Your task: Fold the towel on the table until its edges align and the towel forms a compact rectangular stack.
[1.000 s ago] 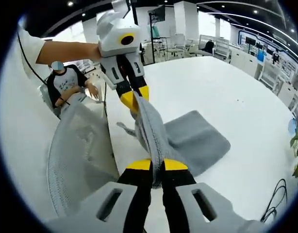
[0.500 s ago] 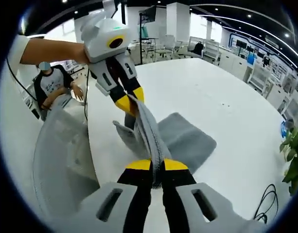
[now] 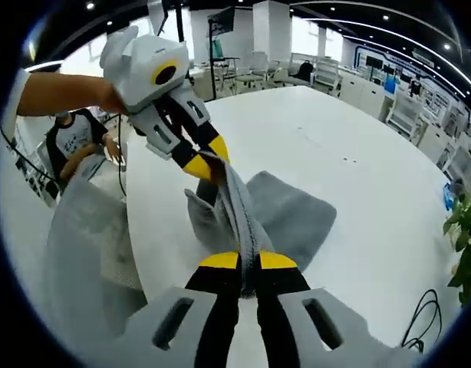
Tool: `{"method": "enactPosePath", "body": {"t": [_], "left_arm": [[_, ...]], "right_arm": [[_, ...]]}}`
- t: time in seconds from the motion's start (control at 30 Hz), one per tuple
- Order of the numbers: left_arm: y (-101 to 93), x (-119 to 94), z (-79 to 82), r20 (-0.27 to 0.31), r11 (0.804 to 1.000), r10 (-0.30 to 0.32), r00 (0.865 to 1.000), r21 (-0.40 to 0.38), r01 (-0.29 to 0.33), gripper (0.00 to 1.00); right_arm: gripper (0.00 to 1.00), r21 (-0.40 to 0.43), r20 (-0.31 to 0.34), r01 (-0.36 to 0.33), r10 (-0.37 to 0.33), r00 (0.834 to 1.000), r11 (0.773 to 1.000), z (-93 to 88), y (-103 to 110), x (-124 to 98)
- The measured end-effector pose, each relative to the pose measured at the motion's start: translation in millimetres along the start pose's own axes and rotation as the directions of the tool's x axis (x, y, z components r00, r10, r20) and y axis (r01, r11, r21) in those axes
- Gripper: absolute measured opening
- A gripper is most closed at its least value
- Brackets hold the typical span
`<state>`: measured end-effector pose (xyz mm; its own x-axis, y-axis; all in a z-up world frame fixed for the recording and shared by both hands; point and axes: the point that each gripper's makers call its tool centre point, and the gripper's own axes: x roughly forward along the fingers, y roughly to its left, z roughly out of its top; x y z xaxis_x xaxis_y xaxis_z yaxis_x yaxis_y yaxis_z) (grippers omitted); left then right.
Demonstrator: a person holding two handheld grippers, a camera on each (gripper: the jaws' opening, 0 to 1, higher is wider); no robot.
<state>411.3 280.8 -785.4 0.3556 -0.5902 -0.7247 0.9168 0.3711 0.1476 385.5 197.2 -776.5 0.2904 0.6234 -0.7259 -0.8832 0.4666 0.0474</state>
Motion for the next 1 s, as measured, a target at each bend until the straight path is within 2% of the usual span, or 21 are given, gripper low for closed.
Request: {"method": "enactPosePath", "body": {"t": [0.37, 0.57, 0.67, 0.83, 1.0], "left_arm": [[-27.7, -25.3, -2.3, 0.049, 0.999, -0.040, 0.998, -0.004, 0.040, 0.09], [-40.0, -38.2, -6.9, 0.059, 0.998, -0.058, 0.997, 0.005, 0.058, 0.08], [-44.8, -43.8, -7.9, 0.060, 0.998, -0.064, 0.996, 0.013, 0.063, 0.08], [-53.1, -58.2, -5.7, 0.076, 0.996, -0.091, 0.993, 0.018, 0.090, 0.08], [-59.0, -67.8, -3.8, 0.079, 0.991, -0.130, 0.988, 0.002, 0.131, 0.08]], "right_arm": [[0.03, 0.045, 0.010, -0.145, 0.145, 0.989, 0.988, -2.3, 43.3, -18.1], [0.03, 0.033, -0.002, -0.181, 0.181, 0.984, 0.983, -2.9, 63.2, -19.6], [0.03, 0.055, -0.009, -0.205, 0.206, 0.978, 0.977, -3.7, 72.1, -21.1], [0.03, 0.086, -0.007, -0.264, 0.265, 0.964, 0.961, -0.9, 92.3, -30.1], [0.03, 0.122, -0.008, -0.347, 0.351, 0.936, 0.930, 4.6, 116.7, -40.1]]}}
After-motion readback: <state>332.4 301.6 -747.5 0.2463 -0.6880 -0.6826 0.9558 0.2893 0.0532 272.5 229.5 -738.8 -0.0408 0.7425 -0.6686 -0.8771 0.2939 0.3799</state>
